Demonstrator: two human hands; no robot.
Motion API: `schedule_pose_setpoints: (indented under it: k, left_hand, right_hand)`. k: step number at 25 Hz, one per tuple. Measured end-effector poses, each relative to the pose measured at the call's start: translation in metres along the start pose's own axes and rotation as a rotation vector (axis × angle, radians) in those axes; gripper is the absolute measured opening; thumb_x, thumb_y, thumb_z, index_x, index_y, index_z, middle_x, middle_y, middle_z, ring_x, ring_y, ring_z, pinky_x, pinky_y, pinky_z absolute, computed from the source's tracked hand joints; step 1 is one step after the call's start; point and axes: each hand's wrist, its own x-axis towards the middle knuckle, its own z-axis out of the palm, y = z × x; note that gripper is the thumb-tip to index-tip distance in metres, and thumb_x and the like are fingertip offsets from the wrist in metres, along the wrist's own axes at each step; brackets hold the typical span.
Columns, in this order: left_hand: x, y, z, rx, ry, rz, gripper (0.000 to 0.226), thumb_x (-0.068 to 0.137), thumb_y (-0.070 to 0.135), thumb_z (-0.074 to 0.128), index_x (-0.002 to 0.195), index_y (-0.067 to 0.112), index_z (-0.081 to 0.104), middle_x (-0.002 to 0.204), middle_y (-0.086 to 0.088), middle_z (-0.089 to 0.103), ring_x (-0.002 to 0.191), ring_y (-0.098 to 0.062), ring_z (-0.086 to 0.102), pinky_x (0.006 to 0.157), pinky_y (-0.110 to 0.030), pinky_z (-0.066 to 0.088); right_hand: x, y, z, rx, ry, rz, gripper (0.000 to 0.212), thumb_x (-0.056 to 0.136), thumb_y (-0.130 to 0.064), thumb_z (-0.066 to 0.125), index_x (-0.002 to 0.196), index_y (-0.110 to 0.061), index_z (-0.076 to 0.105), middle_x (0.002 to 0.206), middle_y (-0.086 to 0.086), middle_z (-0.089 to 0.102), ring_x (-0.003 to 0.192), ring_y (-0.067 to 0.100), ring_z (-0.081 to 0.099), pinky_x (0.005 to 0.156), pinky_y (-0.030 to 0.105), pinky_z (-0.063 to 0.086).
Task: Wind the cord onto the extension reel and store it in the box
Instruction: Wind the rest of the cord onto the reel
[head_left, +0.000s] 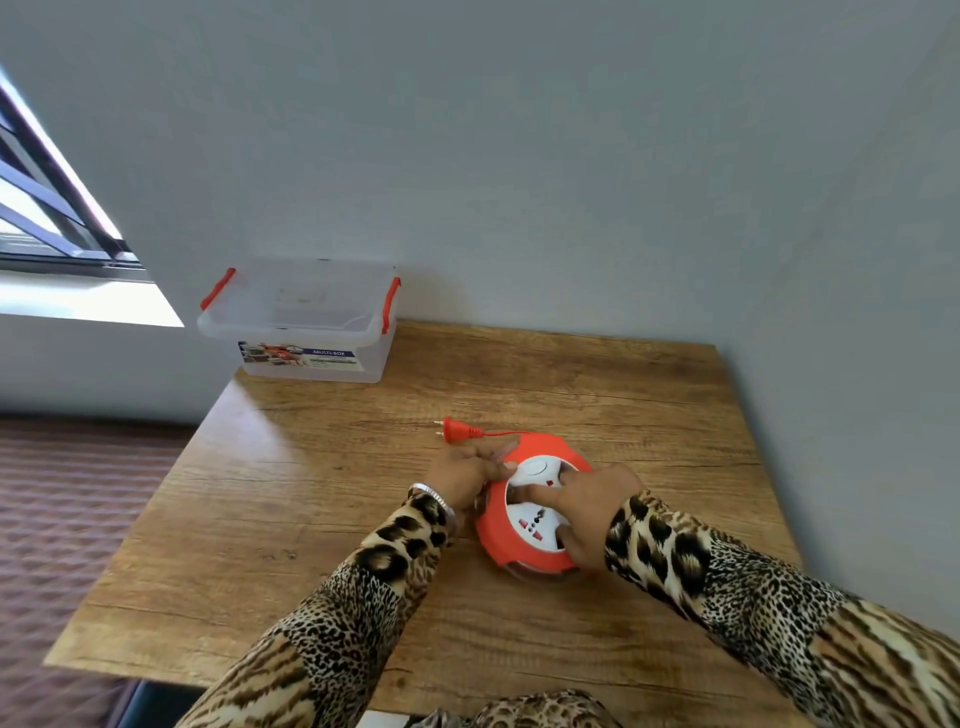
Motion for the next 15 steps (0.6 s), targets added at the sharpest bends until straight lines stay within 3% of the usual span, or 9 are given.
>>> schedule_pose_setpoints:
  k: [6, 10, 15]
  left_hand:
    - [-0.015, -0.013, 0.008, -0.188, 0.117, 0.05, 0.016, 0.081, 0.0, 0.068, 0.095, 0.008, 0.069, 0.077, -0.009, 0.072, 0.055, -0.015, 0.068, 0.045, -0.022, 0.051]
    - [-0.024, -0.024, 0.019, -0.309, 0.149, 0.047, 0.019, 0.083, -0.001, 0.065, 0.1, 0.006, 0.064, 0.076, -0.01, 0.068, 0.042, -0.011, 0.062, 0.036, -0.017, 0.044]
    - [-0.029, -0.032, 0.026, -0.417, 0.205, 0.078, 0.022, 0.082, -0.003, 0.067, 0.101, 0.006, 0.063, 0.084, -0.012, 0.069, 0.057, -0.018, 0.063, 0.039, -0.02, 0.048]
  right_hand:
    - [0.001, -0.003, 0.006, 0.153, 0.093, 0.129, 0.065, 0.076, -0.04, 0.047, 0.131, -0.054, 0.013, 0.101, 0.001, 0.059, 0.085, 0.023, 0.059, 0.059, 0.028, 0.037]
    - [0.0, -0.002, 0.007, 0.309, 0.169, 0.285, 0.064, 0.069, -0.048, 0.048, 0.128, -0.054, 0.023, 0.098, -0.008, 0.065, 0.088, 0.019, 0.062, 0.065, 0.027, 0.042]
    - [0.002, -0.01, 0.005, 0.386, 0.174, 0.408, 0.061, 0.063, -0.044, 0.049, 0.12, -0.054, 0.03, 0.066, -0.015, 0.047, 0.062, 0.012, 0.046, 0.057, 0.024, 0.037]
